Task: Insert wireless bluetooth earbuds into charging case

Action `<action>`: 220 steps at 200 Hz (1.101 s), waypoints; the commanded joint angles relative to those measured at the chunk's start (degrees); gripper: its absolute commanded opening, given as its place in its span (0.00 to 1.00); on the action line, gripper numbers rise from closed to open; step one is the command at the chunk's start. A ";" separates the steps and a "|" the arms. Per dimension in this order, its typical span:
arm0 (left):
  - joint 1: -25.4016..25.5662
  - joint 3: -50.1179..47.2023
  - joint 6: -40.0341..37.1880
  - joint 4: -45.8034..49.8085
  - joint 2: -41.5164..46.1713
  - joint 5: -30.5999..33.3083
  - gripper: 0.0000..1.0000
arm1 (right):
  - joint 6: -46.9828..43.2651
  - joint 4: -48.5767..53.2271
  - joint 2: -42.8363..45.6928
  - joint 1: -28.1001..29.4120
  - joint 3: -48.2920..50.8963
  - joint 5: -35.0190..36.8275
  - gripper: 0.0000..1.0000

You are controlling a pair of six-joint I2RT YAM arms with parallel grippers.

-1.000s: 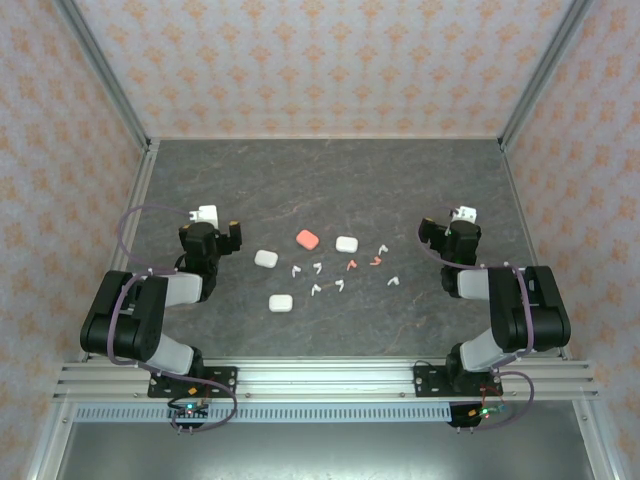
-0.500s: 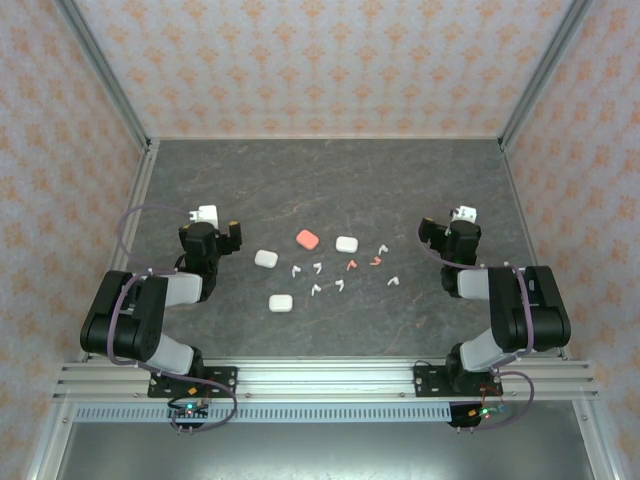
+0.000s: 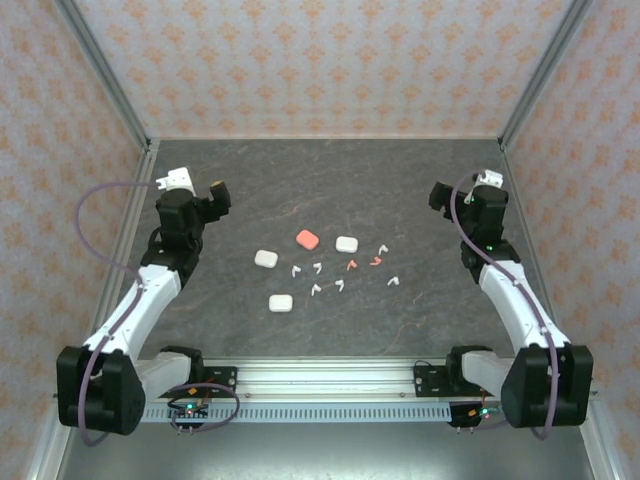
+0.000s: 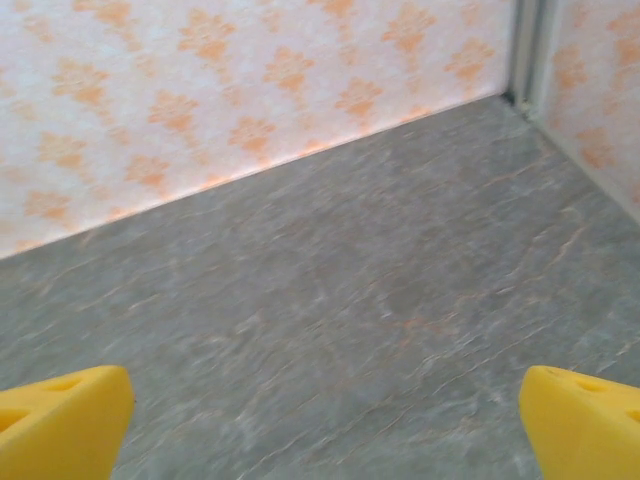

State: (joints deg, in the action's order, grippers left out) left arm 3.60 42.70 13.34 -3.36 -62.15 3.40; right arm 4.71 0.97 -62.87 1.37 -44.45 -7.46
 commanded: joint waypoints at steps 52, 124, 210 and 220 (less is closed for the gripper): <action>4.30 0.21 19.26 19.84 3.74 -17.83 1.00 | -18.23 31.29 -8.85 17.90 -12.79 -8.21 0.99; 6.69 1.00 18.70 23.32 6.93 -14.79 1.00 | -42.27 45.81 -31.13 26.02 -31.45 -5.46 1.00; 6.63 -1.21 17.75 25.57 11.92 -12.10 1.00 | -54.29 50.71 -51.00 31.67 -45.51 -0.88 0.99; 6.69 -1.38 17.86 25.67 12.12 -11.95 1.00 | -54.51 51.52 -53.02 31.93 -47.27 -0.63 0.98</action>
State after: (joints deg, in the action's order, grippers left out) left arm 10.13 42.48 32.49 20.43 -51.22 -10.37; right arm -46.06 47.94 -111.55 32.53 -86.54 -10.70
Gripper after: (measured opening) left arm 0.999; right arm 0.986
